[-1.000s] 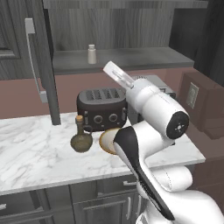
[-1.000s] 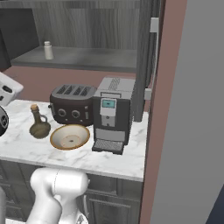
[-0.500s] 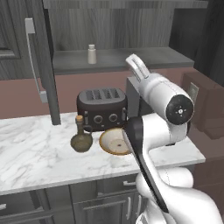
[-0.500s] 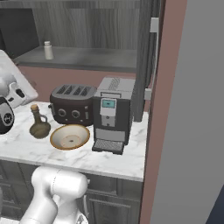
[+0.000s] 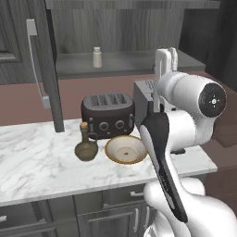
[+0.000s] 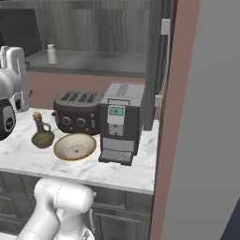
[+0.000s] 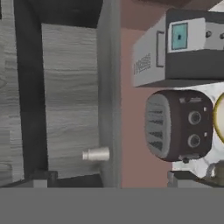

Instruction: Retrieve the bottle and the shaker from the cabinet and place them next to the mixing bowl on the counter. Then add garlic from the fridge to the mixing bowl.

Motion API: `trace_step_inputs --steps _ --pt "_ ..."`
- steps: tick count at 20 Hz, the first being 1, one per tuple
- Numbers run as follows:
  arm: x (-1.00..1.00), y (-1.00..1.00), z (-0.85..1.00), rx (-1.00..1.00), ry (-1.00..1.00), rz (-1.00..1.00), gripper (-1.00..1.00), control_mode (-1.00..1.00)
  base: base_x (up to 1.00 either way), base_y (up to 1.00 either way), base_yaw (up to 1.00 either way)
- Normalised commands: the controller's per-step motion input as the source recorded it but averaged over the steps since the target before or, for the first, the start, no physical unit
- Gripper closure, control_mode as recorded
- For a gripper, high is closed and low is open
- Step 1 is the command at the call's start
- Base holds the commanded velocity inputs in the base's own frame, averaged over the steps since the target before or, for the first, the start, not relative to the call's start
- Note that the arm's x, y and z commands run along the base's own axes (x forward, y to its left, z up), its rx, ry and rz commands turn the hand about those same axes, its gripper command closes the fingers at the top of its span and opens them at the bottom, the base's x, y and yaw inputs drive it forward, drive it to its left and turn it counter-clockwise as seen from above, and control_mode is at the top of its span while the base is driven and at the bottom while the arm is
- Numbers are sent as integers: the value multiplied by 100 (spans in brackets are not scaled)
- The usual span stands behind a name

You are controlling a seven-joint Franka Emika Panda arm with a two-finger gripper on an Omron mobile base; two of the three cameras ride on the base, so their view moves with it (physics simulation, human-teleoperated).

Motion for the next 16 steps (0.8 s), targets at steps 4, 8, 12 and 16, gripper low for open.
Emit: trace_step_inputs --steps 4,8,12,16 --pt "2 0 -35 67 -27 3 -100 -100 0 0 0" --pt "4 0 1 47 -25 -9 -100 -100 0 0 0" --pt "-1 0 38 56 -3 -23 -100 -100 0 0 0" --pt "-7 0 62 60 5 -19 -100 -100 0 0 0"
